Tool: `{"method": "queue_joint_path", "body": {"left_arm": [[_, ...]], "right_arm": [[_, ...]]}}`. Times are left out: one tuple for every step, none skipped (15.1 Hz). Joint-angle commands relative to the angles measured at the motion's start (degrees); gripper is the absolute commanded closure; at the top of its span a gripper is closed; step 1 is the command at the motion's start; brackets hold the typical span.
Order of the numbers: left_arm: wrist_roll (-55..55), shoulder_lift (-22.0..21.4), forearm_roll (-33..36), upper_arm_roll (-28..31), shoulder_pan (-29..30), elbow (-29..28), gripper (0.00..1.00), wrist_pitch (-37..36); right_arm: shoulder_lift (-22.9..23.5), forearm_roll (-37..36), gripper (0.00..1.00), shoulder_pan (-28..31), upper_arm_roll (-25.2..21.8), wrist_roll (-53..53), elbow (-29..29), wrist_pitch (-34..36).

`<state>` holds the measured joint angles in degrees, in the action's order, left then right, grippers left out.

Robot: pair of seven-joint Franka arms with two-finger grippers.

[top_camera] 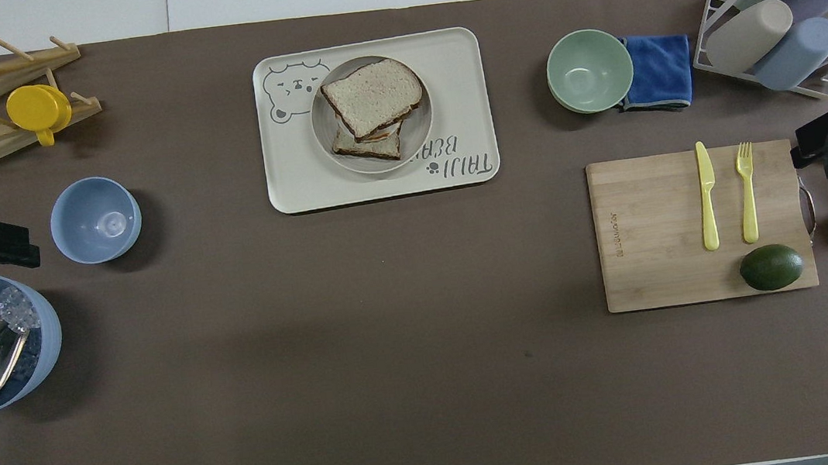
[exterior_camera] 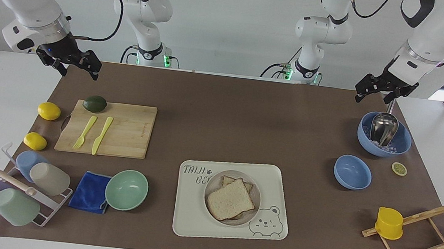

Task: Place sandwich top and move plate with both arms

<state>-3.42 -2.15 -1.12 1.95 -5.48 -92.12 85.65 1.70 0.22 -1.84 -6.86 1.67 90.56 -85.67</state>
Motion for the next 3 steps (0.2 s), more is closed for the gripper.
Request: {"method": "queue_joint_path", "body": {"left_arm": [[0.4,-0.6,1.2,0.6,-0.6,-0.3,0.0,0.0],[0.4,-0.6,1.2,0.6,-0.4,-0.3,0.0,0.5],[0.3,-0.6,1.1,0.6,-0.4,-0.3,0.0,0.7]], "right_arm": [[-0.9,1.5,0.0,0.6,0.1,1.4,0.9,0.0],[-0.9,1.5,0.0,0.6,0.1,1.4,0.9,0.0],[-0.9,1.5,0.0,0.6,0.1,1.4,0.9,0.1]]}}
